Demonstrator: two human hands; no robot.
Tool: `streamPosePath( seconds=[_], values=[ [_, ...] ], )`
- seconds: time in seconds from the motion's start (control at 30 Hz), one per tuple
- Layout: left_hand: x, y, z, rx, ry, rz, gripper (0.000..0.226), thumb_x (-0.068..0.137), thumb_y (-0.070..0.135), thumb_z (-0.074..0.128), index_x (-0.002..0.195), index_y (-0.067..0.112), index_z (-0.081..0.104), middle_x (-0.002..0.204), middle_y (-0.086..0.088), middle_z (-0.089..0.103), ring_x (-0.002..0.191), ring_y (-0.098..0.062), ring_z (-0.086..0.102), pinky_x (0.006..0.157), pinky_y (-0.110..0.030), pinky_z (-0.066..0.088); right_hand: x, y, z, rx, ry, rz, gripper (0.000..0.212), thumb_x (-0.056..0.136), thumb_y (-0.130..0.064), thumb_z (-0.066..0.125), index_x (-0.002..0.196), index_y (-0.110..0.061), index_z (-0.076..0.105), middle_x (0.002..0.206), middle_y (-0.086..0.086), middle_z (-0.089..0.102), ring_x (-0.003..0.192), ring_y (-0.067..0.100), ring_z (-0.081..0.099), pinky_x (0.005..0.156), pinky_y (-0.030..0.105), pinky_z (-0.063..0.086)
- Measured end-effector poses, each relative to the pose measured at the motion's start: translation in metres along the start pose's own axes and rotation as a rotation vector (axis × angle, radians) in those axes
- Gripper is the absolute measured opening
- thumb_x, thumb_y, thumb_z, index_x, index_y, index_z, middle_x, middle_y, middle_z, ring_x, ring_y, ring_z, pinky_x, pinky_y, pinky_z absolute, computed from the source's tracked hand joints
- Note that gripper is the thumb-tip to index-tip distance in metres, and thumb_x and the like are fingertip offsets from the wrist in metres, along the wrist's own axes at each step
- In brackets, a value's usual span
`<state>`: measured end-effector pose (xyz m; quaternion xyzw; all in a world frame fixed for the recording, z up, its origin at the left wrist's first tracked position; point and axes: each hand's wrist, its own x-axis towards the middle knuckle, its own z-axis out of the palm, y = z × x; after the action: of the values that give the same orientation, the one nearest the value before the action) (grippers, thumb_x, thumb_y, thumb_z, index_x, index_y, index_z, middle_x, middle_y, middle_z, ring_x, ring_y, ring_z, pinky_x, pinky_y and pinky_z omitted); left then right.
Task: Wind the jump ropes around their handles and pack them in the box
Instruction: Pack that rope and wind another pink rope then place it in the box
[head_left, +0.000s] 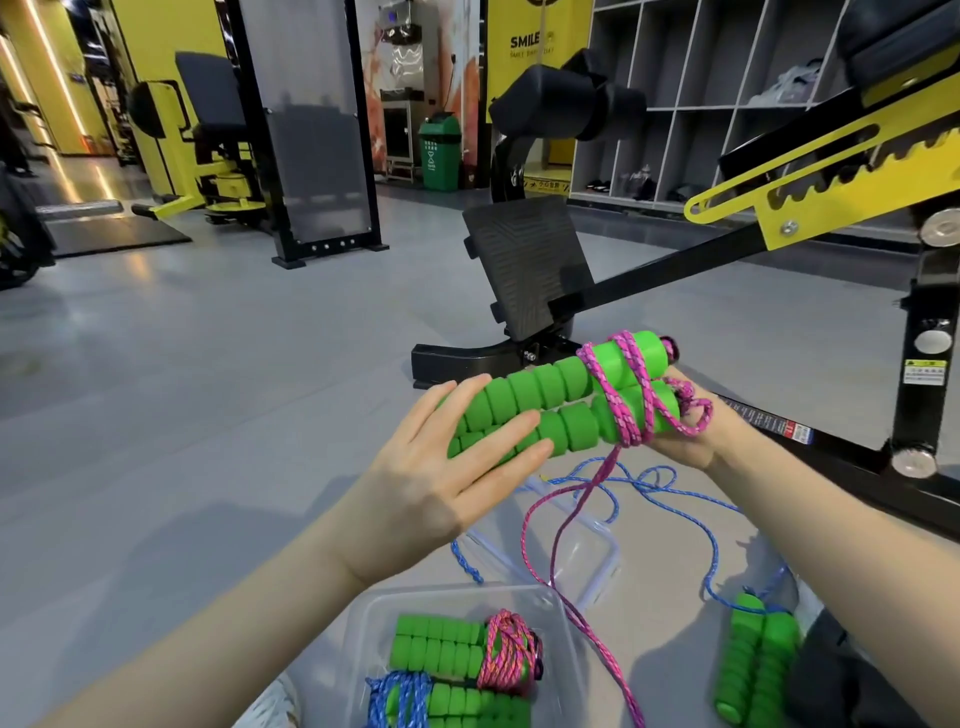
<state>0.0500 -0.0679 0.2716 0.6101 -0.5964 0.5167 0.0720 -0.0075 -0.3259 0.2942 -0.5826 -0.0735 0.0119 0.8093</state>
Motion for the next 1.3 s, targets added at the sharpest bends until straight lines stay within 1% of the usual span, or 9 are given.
streamPosePath(
  seconds=[0.07,0.1,0.2,0.37,0.77,0.93,1.07,1.13,1.3],
  values=[
    [0.004,0.002,0.003,0.002,0.026,-0.043,0.043,0.084,0.001,0.067,0.124,0.005,0.054,0.124,-0.013,0.063,0.107,-0.051,0.056,0.090,-0.055,0.045,0.001,0.013,0.005,-0.064,0.195,-0.035,0.018,0.064,-0.024,0.079,0.061,-0.013,0.065,0.058,0.002,0.058,0.048,0.012,0.054,0.051,0.023,0.051],
    [0.006,0.002,0.004,0.003,0.039,-0.060,0.043,0.083,-0.001,0.067,0.124,0.005,0.054,0.123,-0.014,0.063,0.105,-0.051,0.056,0.088,-0.055,0.045,0.003,0.020,0.010,-0.039,0.241,-0.026,0.025,0.078,-0.016,0.065,0.056,-0.016,0.054,0.049,-0.003,0.044,0.041,0.007,0.038,0.043,0.019,0.041],
    [0.007,-0.006,0.010,0.008,0.046,-0.094,0.038,0.085,-0.001,0.062,0.122,0.003,0.055,0.121,-0.016,0.064,0.103,-0.051,0.056,0.086,-0.053,0.044,0.007,0.032,0.026,0.007,0.271,0.047,0.033,0.100,-0.017,0.033,0.069,-0.013,0.043,0.046,-0.004,0.028,0.039,0.007,0.020,0.040,0.019,0.026],
    [-0.012,-0.028,0.020,0.083,-0.017,-0.181,0.037,0.088,0.005,0.055,0.125,0.006,0.052,0.121,-0.013,0.064,0.103,-0.048,0.054,0.085,-0.051,0.045,-0.009,0.035,0.036,-0.176,0.200,0.118,0.032,0.100,-0.028,0.037,0.091,-0.007,0.059,0.051,0.002,0.029,0.040,0.011,0.019,0.044,0.022,0.029],
    [-0.059,-0.065,0.038,0.230,-0.185,-0.333,0.037,0.084,0.011,0.044,0.120,0.010,0.049,0.110,-0.012,0.068,0.091,-0.047,0.058,0.072,-0.043,0.048,-0.042,-0.017,0.053,-0.615,-0.045,0.222,0.027,0.095,-0.029,0.046,0.096,-0.006,0.060,0.051,0.004,0.025,0.043,0.015,0.019,0.044,0.023,0.035],
    [-0.069,-0.063,0.042,0.234,-0.242,-0.276,0.037,0.082,0.011,0.042,0.119,0.009,0.049,0.108,-0.012,0.069,0.088,-0.046,0.059,0.070,-0.043,0.048,-0.051,-0.059,0.063,-0.793,-0.166,0.162,0.030,0.092,-0.038,0.054,0.092,-0.011,0.065,0.045,0.001,0.030,0.039,0.016,0.024,0.046,0.027,0.036],
    [-0.073,-0.057,0.044,0.207,-0.274,-0.142,0.043,0.080,0.002,0.050,0.122,0.006,0.049,0.112,-0.014,0.067,0.090,-0.048,0.059,0.074,-0.046,0.046,-0.046,-0.084,0.072,-0.891,-0.085,-0.024,0.029,0.086,-0.037,0.060,0.086,-0.010,0.069,0.050,-0.002,0.029,0.046,0.013,0.024,0.044,0.022,0.024],
    [-0.070,-0.048,0.041,0.185,-0.292,-0.023,0.051,0.077,-0.002,0.057,0.126,0.004,0.047,0.116,-0.015,0.065,0.094,-0.050,0.057,0.078,-0.049,0.045,-0.038,-0.094,0.075,-0.952,-0.058,-0.117,0.031,0.086,-0.038,0.058,0.084,-0.009,0.068,0.050,-0.005,0.031,0.049,0.015,0.023,0.048,0.028,0.022],
    [-0.058,-0.024,0.025,0.083,-0.301,0.154,0.040,0.094,-0.007,0.033,0.128,0.005,0.049,0.122,-0.013,0.063,0.102,-0.050,0.058,0.087,-0.057,0.047,-0.010,-0.108,0.068,-1.099,0.072,-0.187,0.032,0.093,-0.035,0.048,0.089,-0.009,0.068,0.056,0.000,0.031,0.055,0.017,0.027,0.053,0.025,0.030]
  ],
)
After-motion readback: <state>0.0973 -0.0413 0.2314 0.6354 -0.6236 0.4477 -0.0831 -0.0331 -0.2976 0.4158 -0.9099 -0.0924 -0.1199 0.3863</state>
